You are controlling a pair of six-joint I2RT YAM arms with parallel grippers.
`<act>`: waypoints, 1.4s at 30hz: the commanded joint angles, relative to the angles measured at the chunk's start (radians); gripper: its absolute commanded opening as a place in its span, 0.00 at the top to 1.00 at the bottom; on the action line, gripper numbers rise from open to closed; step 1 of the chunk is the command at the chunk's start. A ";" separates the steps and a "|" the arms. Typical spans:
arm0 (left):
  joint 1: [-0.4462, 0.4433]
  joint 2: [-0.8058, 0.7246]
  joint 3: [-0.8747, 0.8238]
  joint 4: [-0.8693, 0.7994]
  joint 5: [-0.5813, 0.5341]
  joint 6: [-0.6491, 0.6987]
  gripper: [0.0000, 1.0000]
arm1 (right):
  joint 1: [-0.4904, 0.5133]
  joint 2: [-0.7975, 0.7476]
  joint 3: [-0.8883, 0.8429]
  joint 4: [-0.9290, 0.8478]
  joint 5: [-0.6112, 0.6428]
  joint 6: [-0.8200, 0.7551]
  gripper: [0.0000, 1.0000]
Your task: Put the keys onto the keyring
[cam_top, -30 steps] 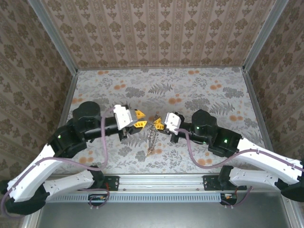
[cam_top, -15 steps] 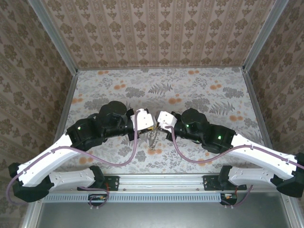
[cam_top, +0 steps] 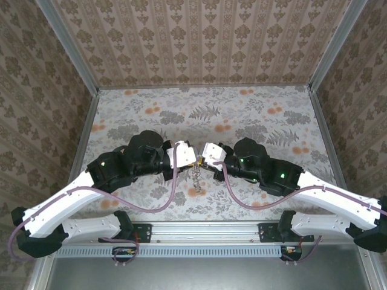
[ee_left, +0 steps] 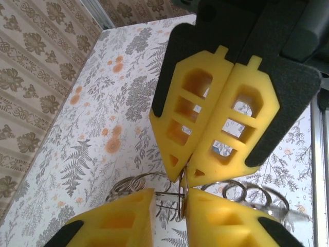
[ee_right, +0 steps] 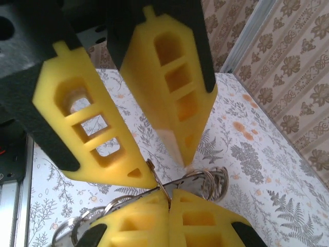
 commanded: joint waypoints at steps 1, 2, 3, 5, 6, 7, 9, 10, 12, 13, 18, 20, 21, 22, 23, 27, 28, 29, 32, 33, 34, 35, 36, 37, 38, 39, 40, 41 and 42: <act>-0.002 -0.020 -0.016 0.032 -0.002 0.007 0.84 | 0.007 -0.026 0.028 0.044 -0.033 0.007 1.00; 0.000 -0.019 -0.018 0.037 -0.004 0.008 0.89 | 0.007 -0.029 0.026 0.046 -0.037 0.005 1.00; 0.000 -0.019 -0.021 0.041 0.001 0.007 1.00 | 0.007 -0.031 0.024 0.046 -0.040 0.003 1.00; -0.001 -0.019 -0.028 0.049 0.017 0.003 1.00 | 0.007 -0.037 0.019 0.051 -0.050 0.000 1.00; 0.000 -0.024 -0.035 0.065 0.020 0.000 1.00 | 0.007 -0.041 0.013 0.054 -0.056 -0.001 1.00; 0.001 -0.034 -0.046 0.083 0.023 -0.006 1.00 | 0.007 -0.045 0.007 0.058 -0.064 -0.003 1.00; 0.017 -0.065 -0.071 0.128 0.061 -0.023 1.00 | 0.007 -0.057 -0.007 0.074 -0.088 -0.005 1.00; 0.033 -0.083 -0.089 0.151 0.102 -0.036 1.00 | 0.007 -0.067 -0.019 0.086 -0.106 -0.004 0.97; 0.044 -0.114 -0.120 0.206 0.157 -0.056 1.00 | 0.005 -0.083 -0.039 0.108 -0.149 -0.005 0.91; 0.048 -0.133 -0.140 0.238 0.175 -0.065 1.00 | 0.007 -0.089 -0.048 0.116 -0.164 -0.005 0.87; 0.072 -0.222 -0.254 0.420 0.281 -0.124 1.00 | 0.006 -0.104 -0.069 0.138 -0.223 -0.001 0.82; 0.080 -0.249 -0.292 0.479 0.308 -0.146 1.00 | 0.005 -0.110 -0.072 0.144 -0.243 0.004 0.80; 0.083 -0.257 -0.307 0.502 0.318 -0.155 1.00 | 0.005 -0.115 -0.078 0.151 -0.248 0.007 0.79; 0.085 -0.265 -0.319 0.523 0.326 -0.164 1.00 | 0.005 -0.118 -0.082 0.160 -0.248 0.012 0.78; 0.088 -0.271 -0.331 0.543 0.341 -0.173 1.00 | 0.005 -0.121 -0.086 0.163 -0.244 0.015 0.78; 0.090 -0.289 -0.365 0.604 0.379 -0.197 1.00 | 0.005 -0.134 -0.097 0.176 -0.218 0.029 0.74; 0.091 -0.296 -0.375 0.622 0.388 -0.203 1.00 | 0.005 -0.141 -0.103 0.183 -0.212 0.032 0.74; 0.094 -0.304 -0.385 0.638 0.401 -0.209 1.00 | 0.004 -0.149 -0.108 0.192 -0.206 0.037 0.73; 0.104 -0.324 -0.409 0.688 0.439 -0.231 1.00 | -0.006 -0.166 -0.120 0.204 -0.206 0.049 0.72; 0.109 -0.332 -0.416 0.706 0.456 -0.238 1.00 | -0.009 -0.171 -0.123 0.208 -0.213 0.053 0.72; 0.113 -0.336 -0.424 0.725 0.470 -0.247 1.00 | -0.012 -0.176 -0.125 0.213 -0.217 0.057 0.72; 0.116 -0.338 -0.431 0.740 0.481 -0.257 1.00 | -0.014 -0.180 -0.129 0.220 -0.222 0.061 0.71; 0.121 -0.338 -0.437 0.761 0.491 -0.267 1.00 | -0.015 -0.183 -0.134 0.225 -0.229 0.064 0.71; 0.124 -0.336 -0.447 0.786 0.502 -0.279 1.00 | -0.018 -0.184 -0.135 0.227 -0.234 0.066 0.71; 0.128 -0.334 -0.453 0.803 0.512 -0.288 1.00 | -0.018 -0.184 -0.135 0.226 -0.242 0.066 0.71; 0.129 -0.331 -0.458 0.819 0.521 -0.296 1.00 | -0.019 -0.186 -0.135 0.226 -0.249 0.066 0.71; 0.130 -0.327 -0.460 0.828 0.524 -0.301 1.00 | -0.019 -0.185 -0.137 0.227 -0.258 0.066 0.71; 0.131 -0.325 -0.464 0.835 0.525 -0.304 1.00 | -0.019 -0.186 -0.137 0.231 -0.267 0.065 0.71; 0.132 -0.323 -0.468 0.844 0.527 -0.307 1.00 | -0.019 -0.188 -0.139 0.236 -0.275 0.066 0.72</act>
